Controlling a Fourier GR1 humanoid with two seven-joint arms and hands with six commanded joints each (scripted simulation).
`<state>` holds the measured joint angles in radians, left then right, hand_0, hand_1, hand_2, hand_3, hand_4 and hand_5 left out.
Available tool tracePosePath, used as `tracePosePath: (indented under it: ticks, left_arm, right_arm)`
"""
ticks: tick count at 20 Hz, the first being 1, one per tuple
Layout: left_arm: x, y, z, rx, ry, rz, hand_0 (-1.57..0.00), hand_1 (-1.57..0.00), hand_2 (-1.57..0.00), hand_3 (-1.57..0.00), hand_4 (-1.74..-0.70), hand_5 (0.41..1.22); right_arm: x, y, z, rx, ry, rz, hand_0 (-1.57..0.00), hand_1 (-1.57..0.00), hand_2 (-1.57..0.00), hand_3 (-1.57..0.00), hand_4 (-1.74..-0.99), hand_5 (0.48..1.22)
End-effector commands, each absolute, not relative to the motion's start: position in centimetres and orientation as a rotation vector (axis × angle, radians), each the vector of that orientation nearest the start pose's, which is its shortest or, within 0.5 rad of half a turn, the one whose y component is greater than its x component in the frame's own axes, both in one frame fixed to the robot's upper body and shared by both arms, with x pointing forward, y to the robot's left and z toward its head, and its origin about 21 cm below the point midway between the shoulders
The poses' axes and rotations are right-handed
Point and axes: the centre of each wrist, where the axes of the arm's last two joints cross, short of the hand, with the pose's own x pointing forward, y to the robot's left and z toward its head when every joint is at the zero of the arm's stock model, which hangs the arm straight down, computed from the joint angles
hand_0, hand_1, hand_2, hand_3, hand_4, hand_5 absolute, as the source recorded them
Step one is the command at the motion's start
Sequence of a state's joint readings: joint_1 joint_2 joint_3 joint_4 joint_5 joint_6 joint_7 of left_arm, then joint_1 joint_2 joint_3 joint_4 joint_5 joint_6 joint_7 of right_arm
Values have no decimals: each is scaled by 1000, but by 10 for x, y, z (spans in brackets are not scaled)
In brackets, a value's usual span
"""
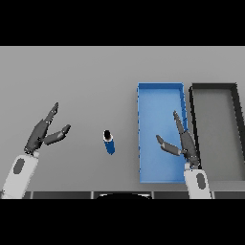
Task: Pick up the blue pipe and place it into the blue bin.
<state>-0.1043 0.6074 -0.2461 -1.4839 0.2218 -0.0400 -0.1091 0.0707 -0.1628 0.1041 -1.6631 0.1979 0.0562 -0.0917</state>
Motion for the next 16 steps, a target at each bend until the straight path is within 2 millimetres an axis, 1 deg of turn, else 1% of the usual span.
tracePosePath:
  ticks: [1, 4, 5, 6, 8, 9, 11, 13, 14, 16]
  left_arm:
    - [265, 316, 37, 75, -1559, -539, 1, 1, 1, 1, -967, 598]
    - [255, 314, 39, -6, -1576, -603, 1, 1, 1, 1, -970, 586]
    - [249, 312, 43, -38, -1580, -636, 1, 1, 1, 1, -977, 583]
    - [245, 304, 48, -77, -1577, -680, 1, 1, 1, 1, -984, 578]
    - [239, 295, 53, -113, -1517, -749, 1, 1, 1, 1, -997, 548]
    - [236, 284, 54, -125, -1485, -781, 1, 1, 1, 1, -1005, 530]
    - [226, 269, 51, -159, -1420, -832, 1, 1, 1, 1, -1031, 496]
    - [224, 260, 45, -179, -1374, -875, 1, 1, 1, 1, -1061, 474]
    - [223, 253, 39, -193, -1367, -905, 1, 1, 1, 1, -1075, 472]
    - [222, 237, 35, -233, -1378, -932, 1, 1, 1, 1, -1097, 466]
  right_arm:
    - [232, -246, 11, -159, -1643, 409, 1, 1, 1, 1, -1191, 587]
    - [229, -248, 14, -162, -1650, 422, 1, 1, 1, 1, -1181, 580]
    - [229, -247, 16, -148, -1655, 407, 1, 1, 1, 1, -1187, 579]
    - [226, -246, 17, -137, -1668, 411, 1, 1, 1, 1, -1194, 579]
    - [228, -247, 16, -132, -1645, 403, 1, 1, 1, 1, -1209, 581]
    - [231, -247, 21, -138, -1652, 400, 1, 1, 1, 1, -1214, 581]
    - [229, -245, 20, -123, -1662, 386, 1, 1, 1, 1, -1229, 576]
    - [231, -247, 21, -131, -1651, 393, 1, 1, 1, 1, -1223, 572]
    - [229, -249, 22, -129, -1663, 401, 1, 1, 1, 1, -1219, 572]
    - [232, -249, 22, -133, -1648, 398, 1, 1, 1, 1, -1213, 571]
